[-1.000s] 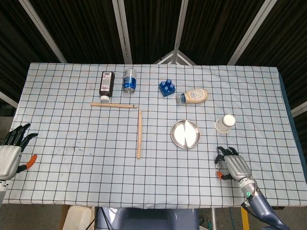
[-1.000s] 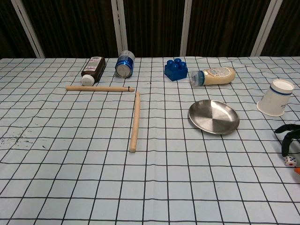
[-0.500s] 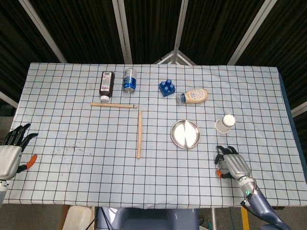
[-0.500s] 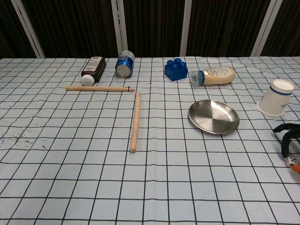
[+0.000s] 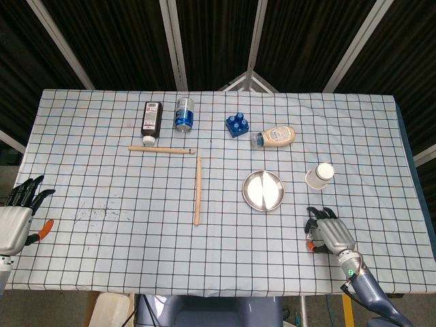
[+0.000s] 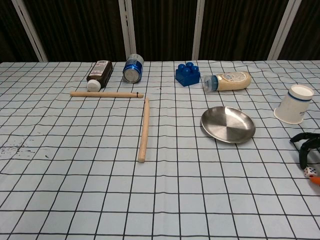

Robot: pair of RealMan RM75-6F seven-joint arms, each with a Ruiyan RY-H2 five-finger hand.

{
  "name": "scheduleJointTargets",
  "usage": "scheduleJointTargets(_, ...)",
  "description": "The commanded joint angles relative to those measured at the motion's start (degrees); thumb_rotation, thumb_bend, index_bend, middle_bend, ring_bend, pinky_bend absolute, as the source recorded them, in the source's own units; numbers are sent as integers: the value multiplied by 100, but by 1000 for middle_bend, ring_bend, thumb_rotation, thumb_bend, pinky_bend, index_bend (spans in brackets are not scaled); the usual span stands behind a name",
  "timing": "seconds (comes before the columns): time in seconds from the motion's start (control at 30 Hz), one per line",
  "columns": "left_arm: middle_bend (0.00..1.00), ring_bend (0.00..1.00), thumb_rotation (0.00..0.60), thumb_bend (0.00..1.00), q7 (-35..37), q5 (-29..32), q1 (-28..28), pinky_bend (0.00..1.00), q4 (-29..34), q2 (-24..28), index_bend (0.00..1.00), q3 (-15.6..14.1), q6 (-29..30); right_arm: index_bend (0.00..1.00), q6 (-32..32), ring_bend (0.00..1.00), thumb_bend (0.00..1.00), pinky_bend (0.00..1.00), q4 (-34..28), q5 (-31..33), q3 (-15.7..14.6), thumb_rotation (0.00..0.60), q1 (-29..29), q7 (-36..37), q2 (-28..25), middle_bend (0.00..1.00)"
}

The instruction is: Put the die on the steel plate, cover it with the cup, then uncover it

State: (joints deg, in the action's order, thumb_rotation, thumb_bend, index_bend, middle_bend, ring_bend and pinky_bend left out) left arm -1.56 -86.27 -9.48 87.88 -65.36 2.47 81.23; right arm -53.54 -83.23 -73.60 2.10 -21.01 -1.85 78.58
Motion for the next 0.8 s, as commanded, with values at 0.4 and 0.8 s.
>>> scheduleJointTargets(0.4,0,0,600,467,-54,21,-11,98,2,-18,208,-2,-14,500,-29,155,352,0,56,37,-32,600,19,53,-44,122)
scheduleJointTargets(0.8,0,0,600,468,-90,31,-14,98,10,-26,210,-4,-13,512,-10,155,353,0,113,36,-52,600,7,107,-20,125)
